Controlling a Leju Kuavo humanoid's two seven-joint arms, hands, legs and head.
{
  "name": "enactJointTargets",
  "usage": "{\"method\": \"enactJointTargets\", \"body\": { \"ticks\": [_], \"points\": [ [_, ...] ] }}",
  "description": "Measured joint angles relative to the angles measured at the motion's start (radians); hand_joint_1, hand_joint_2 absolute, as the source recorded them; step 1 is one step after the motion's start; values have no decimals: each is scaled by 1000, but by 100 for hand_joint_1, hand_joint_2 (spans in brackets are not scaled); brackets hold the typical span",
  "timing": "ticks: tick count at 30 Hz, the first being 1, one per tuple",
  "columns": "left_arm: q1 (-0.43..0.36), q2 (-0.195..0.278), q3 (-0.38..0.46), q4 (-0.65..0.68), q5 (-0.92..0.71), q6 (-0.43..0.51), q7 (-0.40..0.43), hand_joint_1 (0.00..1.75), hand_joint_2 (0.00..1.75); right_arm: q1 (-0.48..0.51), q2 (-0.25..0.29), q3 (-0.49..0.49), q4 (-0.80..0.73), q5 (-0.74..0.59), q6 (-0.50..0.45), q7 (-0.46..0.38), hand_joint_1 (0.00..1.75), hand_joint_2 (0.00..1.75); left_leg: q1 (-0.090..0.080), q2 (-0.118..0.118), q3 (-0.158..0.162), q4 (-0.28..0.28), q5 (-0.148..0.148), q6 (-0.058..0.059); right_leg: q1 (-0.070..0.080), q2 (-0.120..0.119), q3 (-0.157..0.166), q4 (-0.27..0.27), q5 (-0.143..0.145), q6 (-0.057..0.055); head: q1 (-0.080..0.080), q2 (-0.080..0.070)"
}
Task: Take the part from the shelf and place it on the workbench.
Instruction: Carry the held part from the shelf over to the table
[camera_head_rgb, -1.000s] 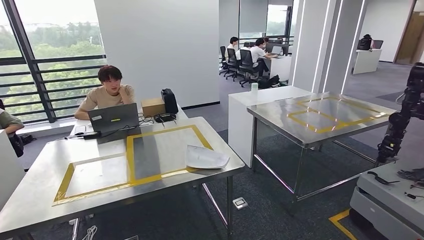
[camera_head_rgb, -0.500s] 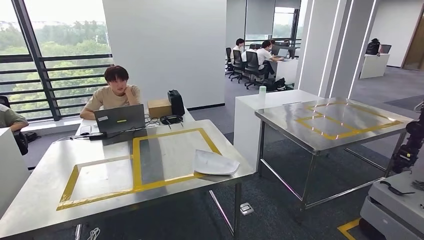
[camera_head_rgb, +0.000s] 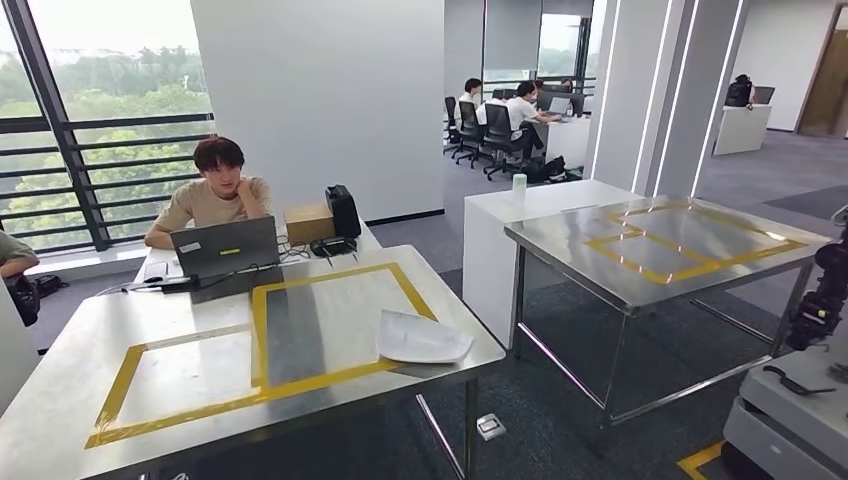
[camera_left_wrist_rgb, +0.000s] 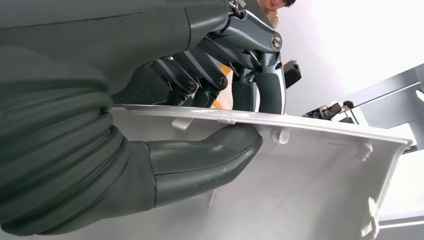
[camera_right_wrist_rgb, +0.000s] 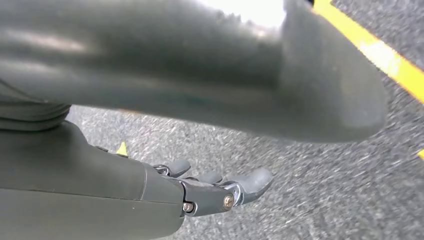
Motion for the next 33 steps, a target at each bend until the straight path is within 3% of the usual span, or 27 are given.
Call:
{"method": "enactJointTargets", "body": {
  "ticks": [3, 5, 6, 9, 10, 11, 13, 14, 16, 17, 20, 22, 24, 26, 27, 29, 31, 33],
  "points": [
    [5, -3, 4, -5, -1, 0, 1, 175, 175, -3, 0, 1, 0, 1, 0, 0, 0, 0, -3, -2, 11, -15, 0, 26, 2, 0, 10, 5, -4, 21, 2, 0],
    [6, -6, 5, -10, -2, 0, 0, 175, 175, -4, 0, 2, -1, 1, 0, 0, 0, 0, -1, -4, 32, -22, -4, 42, 2, 0, 0, 46, -10, 28, 2, 0],
    [7, -8, 5, -12, -4, 0, -1, 175, 175, -5, 0, 2, -1, 1, 1, 0, 0, 0, -1, -4, 42, -25, -8, 48, 2, 1, -26, 91, -22, 30, 3, 0],
    [11, -17, 6, -15, -16, 0, -2, 175, 175, -7, 0, 3, -1, 1, 6, 0, 0, 0, -8, -6, 58, -26, -27, 59, 3, 1, -147, 251, -83, 33, 3, 0],
    [13, -20, 6, -15, -21, 0, -2, 175, 175, -5, 0, 3, -1, 1, 7, 0, 0, 0, -10, -7, 65, -26, -35, 61, 4, 1, -173, 268, -86, 32, 3, 0],
    [14, -24, 6, -15, -29, 0, -2, 175, 175, -3, 0, 2, -1, 0, 8, 0, 0, 0, -12, -10, 75, -26, -43, 61, 5, 1, -183, 252, -67, 28, 3, 0],
    [15, -33, 6, -14, -45, 1, -3, 175, 175, 1, -1, 3, -1, 1, 8, 7, 0, 0, -15, -12, 97, -27, -61, 60, 11, 1, -162, 139, 25, 15, 2, 0],
    [16, -36, 6, -13, -52, 2, -4, 175, 175, 2, -2, 3, -1, 1, 9, 12, 0, 0, -17, -14, 107, -26, -70, 58, 16, 1, -147, 83, 55, 9, 2, 0],
    [16, -37, 5, -8, -56, 4, -12, 175, 175, 2, -3, 3, -1, -2, 13, 19, 0, 0, -18, -15, 121, -26, -83, 47, 25, 3, -128, 24, 71, -1, 1, 0],
    [16, -36, 5, -4, -54, 5, -17, 175, 175, 3, -3, 3, -1, -5, 16, 19, 0, 0, -18, -15, 129, -23, -84, 40, 28, 4, -122, 18, 59, -6, 0, 0],
    [13, -26, 5, 6, -41, 9, -33, 175, 175, 3, -4, 2, -2, -7, 18, 17, 0, 0, -16, -14, 135, 12, -90, 22, 21, 5, -75, -4, 69, -25, -1, 0],
    [8, -16, 5, 11, -33, 10, -39, 175, 175, 1, -5, 3, -2, -3, 18, 15, 0, 0, -12, -12, 85, 97, -114, 12, 16, 4, -49, -11, 59, -32, -2, 0],
    [7, -7, 4, 16, -28, 11, -41, 175, 175, 0, -5, 4, -2, 2, 18, 10, 0, 0, -5, -11, 2, 197, -158, 1, 13, 5, -31, -12, 42, -32, -2, 0],
    [11, 0, 5, 18, -22, 15, -39, 175, 175, 2, -5, 5, -2, 10, 18, 5, 0, 0, 1, -9, -50, 215, -173, -5, 9, 6, -5, -12, 19, -27, -2, 0],
    [14, 3, 6, 17, -19, 18, -38, 175, 175, 4, -5, 7, -2, 15, 18, 3, 0, 0, 2, -8, -56, 183, -149, -6, 6, 6, 11, -12, 7, -23, -2, 0],
    [27, 10, 11, 7, -14, 24, -37, 175, 175, 5, -6, 13, -2, 23, 18, 5, 0, 0, 4, -4, -52, 73, -37, -7, 2, 7, 41, -10, -21, -14, -3, 0],
    [46, 17, 20, -7, -11, 30, -35, 175, 175, 3, -8, 21, -2, 31, 18, 12, 0, 0, 1, 1, -47, 4, 34, 3, 2, 9, 58, -15, -45, 1, -4, 0],
    [64, 21, 28, -25, -9, 35, -34, 175, 175, 1, -10, 27, -2, 35, 18, 20, 0, 0, -1, 2, -36, -7, 32, 22, 5, 10, 67, -11, -46, 17, -4, 0]
  ]
}}
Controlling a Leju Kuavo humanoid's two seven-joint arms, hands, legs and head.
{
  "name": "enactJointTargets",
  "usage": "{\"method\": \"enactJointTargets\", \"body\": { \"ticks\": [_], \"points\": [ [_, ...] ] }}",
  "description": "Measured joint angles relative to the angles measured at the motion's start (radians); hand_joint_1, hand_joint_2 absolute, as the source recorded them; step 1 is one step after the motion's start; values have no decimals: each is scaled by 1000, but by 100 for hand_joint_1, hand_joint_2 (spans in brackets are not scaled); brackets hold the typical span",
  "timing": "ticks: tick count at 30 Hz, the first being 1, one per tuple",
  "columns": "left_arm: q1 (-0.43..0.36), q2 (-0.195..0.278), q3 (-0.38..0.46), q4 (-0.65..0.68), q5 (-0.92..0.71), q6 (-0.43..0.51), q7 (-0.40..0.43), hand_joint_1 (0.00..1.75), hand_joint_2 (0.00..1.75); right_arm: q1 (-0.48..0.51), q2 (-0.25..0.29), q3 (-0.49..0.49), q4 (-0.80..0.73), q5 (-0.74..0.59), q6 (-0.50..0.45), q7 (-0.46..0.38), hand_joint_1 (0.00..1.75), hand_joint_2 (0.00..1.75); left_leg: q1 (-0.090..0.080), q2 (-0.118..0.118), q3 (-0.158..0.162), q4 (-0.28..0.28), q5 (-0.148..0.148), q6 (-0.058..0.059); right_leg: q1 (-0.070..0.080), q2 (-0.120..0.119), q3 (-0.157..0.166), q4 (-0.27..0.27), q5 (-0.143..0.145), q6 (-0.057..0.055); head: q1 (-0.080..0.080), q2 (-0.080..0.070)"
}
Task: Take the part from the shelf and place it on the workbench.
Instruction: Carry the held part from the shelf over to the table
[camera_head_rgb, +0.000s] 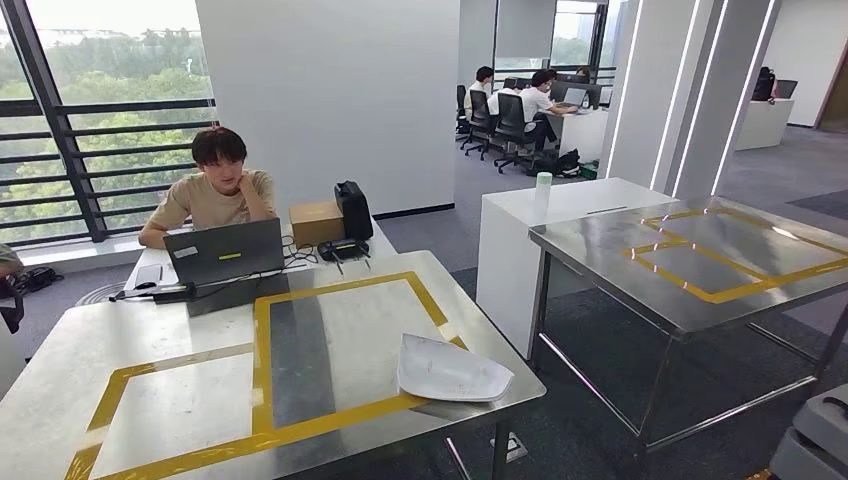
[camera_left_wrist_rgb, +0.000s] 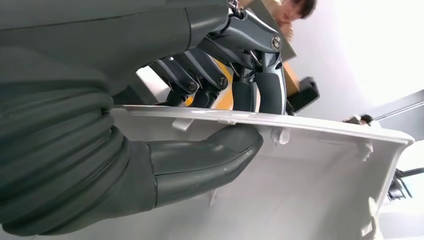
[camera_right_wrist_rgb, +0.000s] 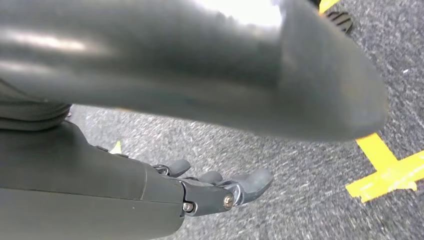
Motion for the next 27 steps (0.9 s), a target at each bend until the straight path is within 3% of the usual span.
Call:
{"method": "enactJointTargets", "body": {
  "ticks": [3, 7, 8, 10, 11, 12, 14, 15, 16, 18, 19, 21, 22, 24, 25, 26, 27],
  "points": [
    [17, 2, 5, -24, 4, 4, -2, 175, 175, -1, -4, 2, 0, 4, 0, 4, 0, 0, 4, -5, 29, -14, -5, 19, -2, -2, -12, 54, 25, 12, 2, 0],
    [23, 2, 7, -31, 7, 5, -1, 175, 175, -2, -4, 4, 0, 5, 0, 4, 0, 0, 4, -5, 40, -18, -11, 24, -2, -3, -40, 100, 36, 15, 2, 0],
    [26, 3, 9, -34, 8, 6, -1, 175, 175, -4, -4, 5, 0, 6, 1, 4, 0, 0, 4, -5, 45, -19, -16, 26, -2, -3, -64, 134, 34, 15, 3, 0],
    [40, 6, 14, -46, 10, 6, -1, 175, 175, -3, -4, 10, 0, 10, 3, 1, 0, 0, -1, -8, 86, -22, -50, 32, -1, -4, -167, 214, -27, 15, 3, 0],
    [47, 8, 17, -52, 12, 6, -1, 175, 175, -2, -4, 14, 0, 12, 3, -1, 0, 0, -4, -10, 111, -22, -71, 34, 0, -4, -205, 215, -42, 13, 3, 0],
    [53, 10, 19, -57, 13, 6, -1, 175, 175, 0, -4, 17, 0, 14, 3, -3, 0, 0, -7, -11, 136, -23, -93, 34, 2, -4, -230, 184, -31, 8, 3, 0],
    [57, 13, 22, -60, 16, 6, -1, 175, 175, 2, -4, 21, 0, 16, 3, -3, 0, 0, -10, -13, 162, -22, -118, 30, 9, -4, -221, 79, 86, -5, 3, 0],
    [59, 15, 24, -61, 17, 6, -1, 175, 175, 2, -4, 22, 0, 17, 3, -4, 0, 0, -11, -14, 169, -24, -130, 26, 14, -4, -216, 46, 126, -11, 2, 0],
    [61, 17, 26, -62, 18, 6, 0, 175, 175, 2, -4, 23, 0, 17, 3, -4, 0, 0, -11, -16, 180, -22, -135, 19, 18, -4, -211, 30, 144, -15, 2, 0],
    [65, 21, 29, -66, 19, 6, 0, 175, 175, 0, -3, 25, 0, 18, 3, -4, 0, 0, -8, -18, 192, -14, -137, 4, 20, -4, -189, 16, 138, -25, 2, 0],
    [66, 24, 31, -67, 20, 6, 0, 175, 175, -1, -3, 25, 0, 18, 3, -4, 0, 0, -7, -17, 189, 6, -131, -1, 18, -4, -175, 9, 135, -32, 2, 0],
    [66, 30, 35, -67, 24, 6, 1, 175, 175, -3, -3, 26, 0, 18, 2, -4, 0, 0, -5, -15, 138, 91, -133, -7, 13, -4, -146, 3, 125, -44, 1, 0],
    [66, 33, 38, -66, 27, 5, 3, 175, 175, -4, -3, 26, 0, 18, 2, -4, 0, 0, -4, -14, 96, 150, -148, -10, 12, -4, -135, 1, 116, -48, 1, 0],
    [62, 41, 42, -59, 34, 4, 12, 175, 175, -5, -1, 26, 0, 18, 2, -2, 0, 0, 1, -13, 15, 233, -210, -18, 9, -3, -113, 1, 96, -49, 0, 1],
    [57, 44, 44, -54, 37, 3, 18, 175, 175, -4, 0, 26, 0, 18, 2, -2, 0, 0, 3, -12, -10, 240, -235, -23, 7, -2, -100, 1, 85, -48, 0, 1],
    [50, 49, 47, -48, 41, 2, 24, 175, 175, -4, 1, 26, 0, 19, 2, -2, 0, 0, 5, -11, -21, 221, -236, -27, 5, -1, -84, 1, 73, -45, 0, 0],
    [42, 54, 51, -41, 45, 2, 31, 175, 175, -3, 3, 27, 0, 21, 2, -2, 0, 0, 7, -10, -23, 179, -206, -29, 2, 0, -69, 1, 61, -41, 0, 0]
  ]
}}
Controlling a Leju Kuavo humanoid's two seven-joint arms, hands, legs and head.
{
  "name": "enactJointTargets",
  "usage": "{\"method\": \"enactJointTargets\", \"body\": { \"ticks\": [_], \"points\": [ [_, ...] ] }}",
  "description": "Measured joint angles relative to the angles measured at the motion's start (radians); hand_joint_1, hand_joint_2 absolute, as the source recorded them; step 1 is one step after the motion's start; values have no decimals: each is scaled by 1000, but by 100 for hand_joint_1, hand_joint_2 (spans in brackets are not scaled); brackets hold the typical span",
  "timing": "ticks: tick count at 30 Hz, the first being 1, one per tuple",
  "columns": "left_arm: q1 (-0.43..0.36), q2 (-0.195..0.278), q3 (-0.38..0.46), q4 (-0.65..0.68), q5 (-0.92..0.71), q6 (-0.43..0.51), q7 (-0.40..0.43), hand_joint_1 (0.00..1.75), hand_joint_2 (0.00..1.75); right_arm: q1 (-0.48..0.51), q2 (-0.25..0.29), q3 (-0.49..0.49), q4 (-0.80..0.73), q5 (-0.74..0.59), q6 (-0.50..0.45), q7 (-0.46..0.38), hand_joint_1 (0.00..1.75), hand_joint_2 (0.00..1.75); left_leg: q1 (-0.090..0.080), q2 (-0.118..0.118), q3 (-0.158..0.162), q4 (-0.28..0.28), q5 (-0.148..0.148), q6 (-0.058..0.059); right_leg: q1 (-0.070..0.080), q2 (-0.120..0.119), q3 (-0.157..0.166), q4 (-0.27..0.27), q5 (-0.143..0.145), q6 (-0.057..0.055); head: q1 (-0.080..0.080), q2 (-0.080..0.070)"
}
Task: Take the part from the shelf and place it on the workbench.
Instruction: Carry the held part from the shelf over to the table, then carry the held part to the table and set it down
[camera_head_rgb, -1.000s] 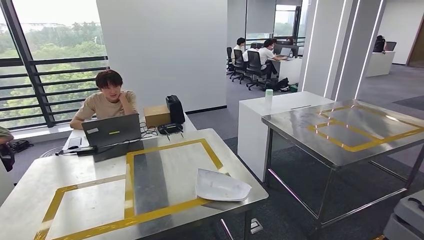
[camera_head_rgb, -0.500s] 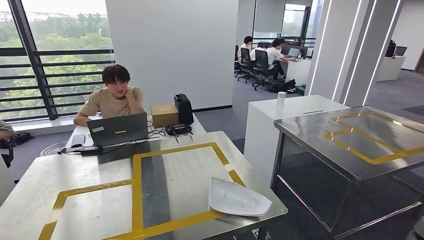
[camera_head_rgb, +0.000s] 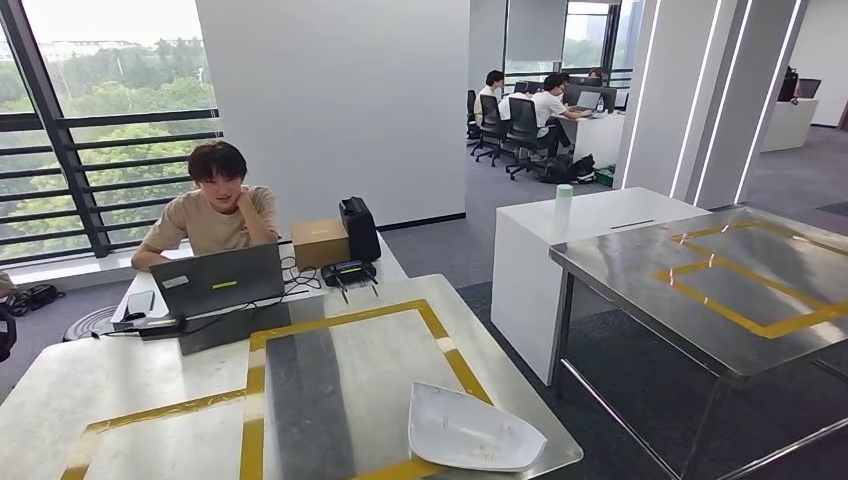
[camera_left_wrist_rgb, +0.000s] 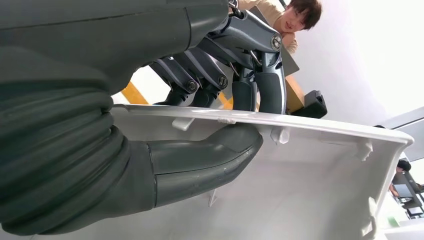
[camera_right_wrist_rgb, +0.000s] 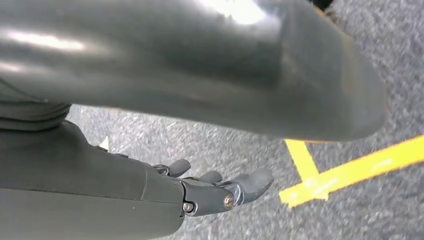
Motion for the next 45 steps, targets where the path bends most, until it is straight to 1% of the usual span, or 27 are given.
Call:
{"method": "enactJointTargets", "body": {
  "ticks": [2, 3, 4, 5, 7, 9, 10, 12, 13, 14, 15, 17, 18, 19, 22, 24, 27, 28, 29, 30, 32, 34, 36, 40, 41, 43, 45],
  "points": [
    [-16, 11, 9, 17, 9, -3, 14, 175, 175, 0, 3, 2, 0, 5, 0, -1, 0, 0, 3, 3, 6, -110, 120, -2, -2, 1, 23, 2, -25, 11, -1, 0],
    [-26, 19, 13, 29, 16, -7, 25, 175, 175, -2, 4, 4, 0, 8, 1, -1, 0, 0, 4, 5, 11, -149, 167, 0, -1, 2, 29, 2, -38, 17, -1, 0],
    [-37, 28, 18, 42, 26, -12, 35, 175, 175, -3, 4, 6, 0, 10, 1, -1, 0, 0, 4, 6, 14, -172, 198, 5, 0, 2, 38, 5, -45, 25, -1, -1],
    [-52, 39, 23, 58, 38, -17, 45, 175, 175, -5, 4, 8, 0, 13, 1, -3, 0, 0, 4, 6, 19, -179, 203, 11, 2, 3, 45, 10, -47, 32, 0, 0],
    [-94, 68, 33, 99, 64, -22, 63, 175, 175, -7, 5, 13, 0, 16, 0, -7, 0, 0, 5, 3, 38, -184, 207, 27, 1, 1, 44, 43, -37, 43, 1, 0],
    [-155, 113, 40, 157, 94, -25, 82, 175, 175, -11, 6, 18, 0, 17, 0, -13, 0, 0, 6, 2, 54, -186, 199, 39, 0, -1, -5, 126, -40, 49, 2, 0],
    [-191, 141, 42, 194, 110, -26, 92, 175, 175, -13, 7, 19, 0, 16, 1, -16, 0, 0, 6, 1, 58, -186, 194, 43, -1, -2, -43, 180, -57, 51, 2, 0],
    [-271, 196, 43, 278, 139, -32, 111, 175, 175, -14, 10, 21, 0, 15, 1, -18, 0, 0, 3, -1, 65, -186, 184, 47, 0, -2, -122, 261, -118, 53, 2, 0],
    [-314, 219, 42, 322, 149, -38, 121, 175, 175, -14, 12, 21, 0, 13, 1, -17, 0, 0, 2, -2, 70, -186, 179, 47, 0, -2, -149, 271, -139, 53, 2, 0],
    [-360, 240, 41, 368, 156, -43, 131, 175, 175, -13, 13, 21, 0, 11, 1, -16, 0, 0, 1, -3, 77, -185, 173, 45, 0, -2, -162, 255, -138, 50, 2, 0],
    [-411, 260, 38, 421, 160, -47, 141, 175, 175, -12, 14, 21, 0, 8, 1, -15, 0, 0, 0, -4, 85, -185, 167, 44, 1, -2, -162, 212, -109, 45, 2, 0],
    [-528, 295, 25, 532, 161, -48, 156, 175, 175, -12, 16, 21, 0, 2, 1, -8, 0, 0, -2, -5, 98, -184, 156, 37, 8, -4, -147, 98, -1, 31, 1, 0],
    [-588, 309, 14, 592, 152, -41, 160, 175, 175, -13, 17, 21, 0, -1, 1, -2, 0, 0, -1, -6, 102, -184, 152, 32, 13, -6, -141, 58, 38, 24, 1, 0],
    [-646, 324, 1, 649, 136, -29, 162, 175, 175, -14, 17, 21, 0, -4, 1, 4, 0, 0, 0, -7, 105, -185, 148, 26, 18, -7, -137, 36, 65, 19, 1, 0],
    [-798, 359, -47, 806, 56, 25, 164, 175, 175, -16, 19, 21, 0, -9, 1, 28, 0, 0, 8, -6, 109, -173, 152, 4, 26, -5, -119, 19, 81, 1, 1, 0],
    [-873, 369, -74, 882, 14, 55, 167, 175, 175, -18, 19, 21, 0, -9, 0, 40, 0, 0, 10, -3, 99, -144, 141, -1, 24, -2, -102, 6, 83, -11, 0, 0],
    [-977, 371, -112, 992, -28, 80, 176, 175, 175, -20, 20, 20, 0, -3, -1, 57, 0, 0, 10, 0, 19, -4, 73, -9, 21, 1, -94, 1, 80, -22, -1, 0],
    [-1011, 371, -126, 1034, -44, 87, 178, 175, 175, -20, 20, 21, 0, 2, -1, 64, 0, 0, 11, 0, -7, 36, 60, -13, 21, 1, -94, 2, 78, -23, -1, 0],
    [-1036, 371, -139, 1072, -58, 95, 179, 175, 175, -20, 21, 21, 0, 8, -1, 71, 0, 0, 12, 0, -21, 49, 63, -17, 20, 1, -92, 2, 76, -23, -1, 0],
    [-1053, 371, -151, 1104, -73, 102, 177, 175, 175, -19, 22, 22, 0, 13, -1, 75, 0, 0, 12, 1, -15, 26, 86, -20, 18, 2, -90, 3, 74, -21, -1, 0],
    [-1066, 373, -168, 1141, -94, 114, 167, 175, 175, -17, 25, 23, 0, 20, -1, 78, 0, 0, 14, 1, 29, -86, 161, -22, 14, 7, -85, 5, 69, -14, -1, 0],
    [-1072, 378, -188, 1168, -117, 126, 152, 175, 175, -16, 26, 24, 0, 22, -1, 76, 0, 0, 10, 2, 62, -182, 189, -15, 13, 11, -88, 9, 65, -3, 0, 0],
    [-1070, 381, -211, 1186, -139, 140, 134, 175, 175, -16, 28, 25, 0, 22, 0, 75, 0, 0, 7, 2, 69, -208, 186, -4, 15, 12, -92, 10, 63, 6, 0, 0],
    [-1056, 357, -258, 1211, -183, 185, 91, 175, 175, -15, 30, 25, 0, 16, 0, 83, 0, 0, 6, -4, 73, -211, 199, 2, 18, 9, -86, 0, 65, -20, 1, 0],
    [-1056, 345, -274, 1222, -202, 207, 77, 175, 175, -17, 31, 25, 0, 13, 0, 86, 0, 0, 6, -6, 74, -211, 198, 4, 19, 8, -82, -3, 65, -21, 1, 0],
    [-1055, 320, -308, 1242, -239, 252, 54, 175, 175, -20, 34, 25, 0, 8, 0, 89, 0, 0, 5, -6, 76, -211, 196, 9, 18, 7, -76, -9, 66, -14, 1, 0],
    [-1053, 292, -339, 1258, -268, 288, 41, 175, 175, -21, 35, 25, 0, 4, 1, 89, 0, 0, 5, -6, 79, -211, 194, 13, 17, 7, -71, -15, 66, -1, 1, 0]
  ]
}}
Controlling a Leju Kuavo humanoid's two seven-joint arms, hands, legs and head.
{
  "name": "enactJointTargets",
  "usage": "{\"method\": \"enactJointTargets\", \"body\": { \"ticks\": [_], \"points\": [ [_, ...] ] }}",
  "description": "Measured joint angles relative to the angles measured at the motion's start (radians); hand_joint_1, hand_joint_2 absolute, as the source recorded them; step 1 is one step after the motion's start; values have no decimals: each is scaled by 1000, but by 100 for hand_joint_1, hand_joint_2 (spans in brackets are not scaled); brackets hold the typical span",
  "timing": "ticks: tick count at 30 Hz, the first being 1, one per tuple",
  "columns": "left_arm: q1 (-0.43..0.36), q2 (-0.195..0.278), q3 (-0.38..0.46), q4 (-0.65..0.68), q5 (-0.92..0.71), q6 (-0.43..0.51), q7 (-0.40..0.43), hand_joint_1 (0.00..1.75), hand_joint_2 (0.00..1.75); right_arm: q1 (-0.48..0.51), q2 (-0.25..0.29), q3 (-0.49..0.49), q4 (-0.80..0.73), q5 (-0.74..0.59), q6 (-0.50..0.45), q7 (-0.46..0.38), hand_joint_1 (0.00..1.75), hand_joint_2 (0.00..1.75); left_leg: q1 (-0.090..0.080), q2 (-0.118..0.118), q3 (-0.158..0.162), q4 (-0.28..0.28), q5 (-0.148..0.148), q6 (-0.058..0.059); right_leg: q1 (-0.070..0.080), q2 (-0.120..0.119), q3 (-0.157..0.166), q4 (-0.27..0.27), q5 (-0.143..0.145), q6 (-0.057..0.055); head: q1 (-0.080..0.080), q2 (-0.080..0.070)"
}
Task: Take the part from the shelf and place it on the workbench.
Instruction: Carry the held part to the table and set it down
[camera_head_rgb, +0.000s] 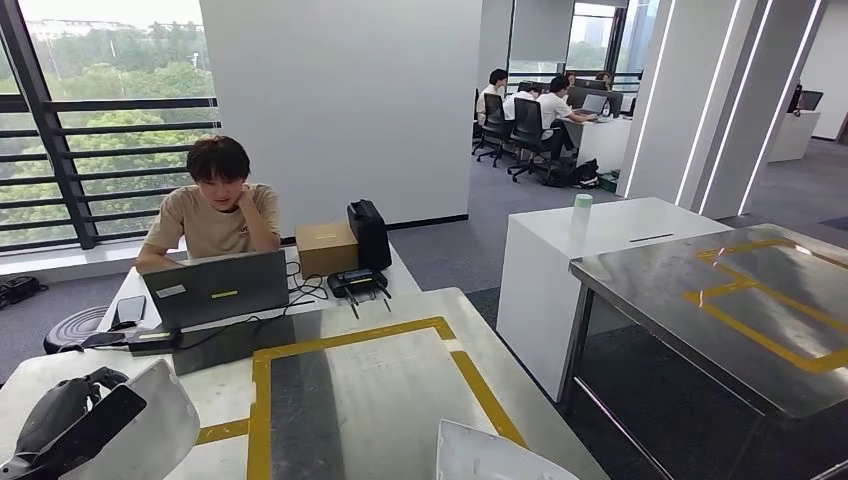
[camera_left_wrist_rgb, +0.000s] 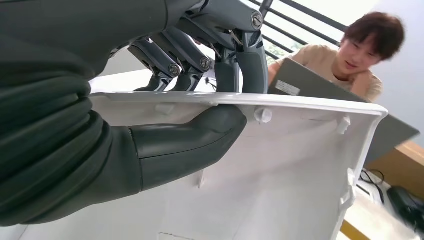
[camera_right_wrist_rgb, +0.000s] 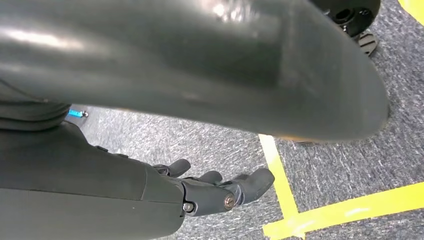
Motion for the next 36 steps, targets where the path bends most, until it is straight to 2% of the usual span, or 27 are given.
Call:
{"method": "enactJointTargets", "body": {
  "ticks": [1, 5, 8, 12, 17, 24, 27, 29, 32, 33, 34, 35, 36],
  "points": [
    [1, -15, -14, 7, -13, 16, -7, 175, 175, 0, 0, 0, 0, -2, 0, 0, 0, 0, 0, 0, 1, 0, -1, 2, -1, 0, 2, -2, 0, 5, 0, 0],
    [1, -72, -61, 25, -66, 75, -48, 0, 175, 0, 1, -1, 0, -15, 0, -6, 0, 0, -2, 0, 3, 0, -2, 5, -3, 0, 5, -4, 0, 19, 0, 0],
    [-2, -111, -94, 35, -94, 105, -65, 0, 175, 0, 1, -4, 0, -23, 0, -13, 0, 0, -4, 0, 4, 0, -3, 6, -5, 0, 5, -4, 0, 26, 0, 0],
    [-11, -150, -120, 48, -93, 99, -20, 0, 0, 0, 1, -5, 0, -27, 0, -7, 0, 0, -4, 2, 5, -1, -3, 6, -5, 0, 5, -4, 0, 27, 0, 0],
    [-19, -175, -130, 72, -85, 96, 68, 0, 0, 2, 1, -5, 0, -29, 0, 0, 0, 0, -4, 4, 8, -4, -2, 5, -5, 1, 5, -4, -1, 27, 0, 0],
    [-20, -182, -130, 81, -59, 118, 106, 0, 0, 3, 1, -6, 0, -33, 0, 0, 0, 0, -5, 4, 10, -7, -3, 7, -6, 1, 6, -6, 0, 28, 0, 0],
    [-21, -183, -130, 76, -59, 126, 124, 0, 0, 3, 2, -6, 0, -31, 0, -2, 0, 0, -7, 6, 17, -20, 7, 21, -11, 1, 9, -11, 3, 40, 0, 0],
    [-23, -183, -129, 68, -59, 131, 129, 0, 0, 3, 0, -6, 0, -31, 0, -12, 0, 0, 0, 10, 27, -45, 22, 27, -12, -2, -4, 19, -22, 48, 0, 0],
    [-19, -179, -127, 56, -59, 139, 127, 0, 0, 4, -2, -6, 0, -31, 0, -32, 0, 0, 5, 17, 28, -57, 30, 31, -22, -4, -80, 185, -111, 63, 0, 0],
    [-16, -176, -127, 52, -60, 142, 126, 0, 0, 6, -3, -6, 0, -31, 1, -36, 0, 0, 6, 19, 25, -55, 31, 28, -28, -4, -99, 230, -123, 69, 0, 0],
    [-13, -172, -126, 46, -61, 144, 124, 0, 0, 7, -5, -6, 0, -31, 0, -38, 0, 0, 10, 20, 22, -53, 33, 25, -34, -5, -103, 240, -116, 76, 0, 0],
    [-10, -168, -125, 39, -61, 145, 124, 0, 0, 8, -8, -6, 0, -31, 0, -40, 0, 0, 15, 20, 17, -49, 33, 19, -41, -7, -88, 214, -93, 83, 0, 0],
    [-7, -163, -122, 28, -61, 146, 124, 0, 0, 8, -11, -6, 0, -31, 0, -42, 0, 0, 20, 20, 12, -42, 33, 10, -49, -10, -55, 155, -61, 92, 0, 0]
  ]
}}
